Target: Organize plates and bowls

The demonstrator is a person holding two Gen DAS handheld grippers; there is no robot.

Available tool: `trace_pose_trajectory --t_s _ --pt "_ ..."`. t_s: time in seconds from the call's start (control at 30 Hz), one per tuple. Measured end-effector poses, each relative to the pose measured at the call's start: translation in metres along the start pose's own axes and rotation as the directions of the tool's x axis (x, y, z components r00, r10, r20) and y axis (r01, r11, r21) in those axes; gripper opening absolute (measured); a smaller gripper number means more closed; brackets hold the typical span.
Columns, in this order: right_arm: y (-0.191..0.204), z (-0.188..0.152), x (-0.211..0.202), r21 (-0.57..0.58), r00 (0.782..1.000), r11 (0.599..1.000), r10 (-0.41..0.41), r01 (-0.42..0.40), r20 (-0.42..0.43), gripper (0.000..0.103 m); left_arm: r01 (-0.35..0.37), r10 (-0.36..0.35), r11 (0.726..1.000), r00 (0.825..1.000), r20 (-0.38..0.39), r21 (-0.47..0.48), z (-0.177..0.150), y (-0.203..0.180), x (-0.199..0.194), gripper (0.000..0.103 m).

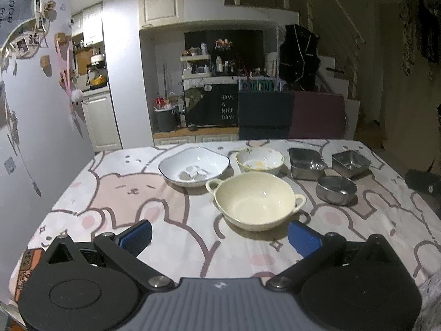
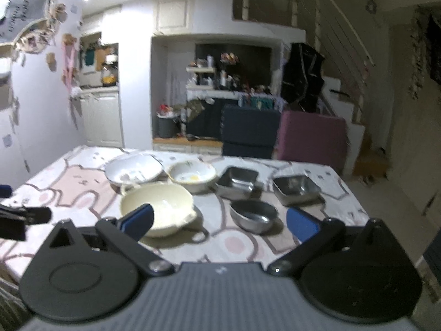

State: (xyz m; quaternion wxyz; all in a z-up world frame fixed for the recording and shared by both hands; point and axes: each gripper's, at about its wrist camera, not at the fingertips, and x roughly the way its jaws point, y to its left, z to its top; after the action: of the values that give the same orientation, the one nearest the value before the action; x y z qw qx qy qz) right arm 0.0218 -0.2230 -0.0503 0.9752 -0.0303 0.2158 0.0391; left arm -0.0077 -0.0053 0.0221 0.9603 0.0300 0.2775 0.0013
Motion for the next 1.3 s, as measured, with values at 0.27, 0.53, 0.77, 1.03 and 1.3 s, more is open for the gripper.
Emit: trace_pose_trajectory --t_s 0.27,0.53,0.77,1.03,1.3 --pt "0.009 0.030 -0.012 -0.026 0.996 0.996 0.083 -0.083 0.037 0.103 -0.058 0.059 0.998 0.997 0.042 -0.019 0.019 0.013 -0.020 0.103" --pt "0.011 0.074 -0.012 -0.058 0.987 0.988 0.150 -0.147 0.062 0.103 -0.147 0.150 0.988 0.985 0.085 -0.041 0.054 0.026 -0.028 0.103" --pt "0.020 0.111 0.011 -0.141 0.979 0.974 0.190 -0.178 0.075 0.103 -0.230 0.233 0.971 0.970 0.061 -0.065 0.091 0.049 0.000 0.103" --pt "0.036 0.147 0.096 -0.189 0.977 0.962 0.208 -0.196 0.050 0.103 -0.249 0.252 0.966 0.967 0.040 -0.074 0.131 0.064 0.068 0.103" --pt "0.049 0.172 0.196 -0.186 0.976 0.960 0.218 -0.212 0.013 0.103 -0.226 0.226 0.967 0.974 -0.017 -0.119 0.153 0.087 0.151 0.103"
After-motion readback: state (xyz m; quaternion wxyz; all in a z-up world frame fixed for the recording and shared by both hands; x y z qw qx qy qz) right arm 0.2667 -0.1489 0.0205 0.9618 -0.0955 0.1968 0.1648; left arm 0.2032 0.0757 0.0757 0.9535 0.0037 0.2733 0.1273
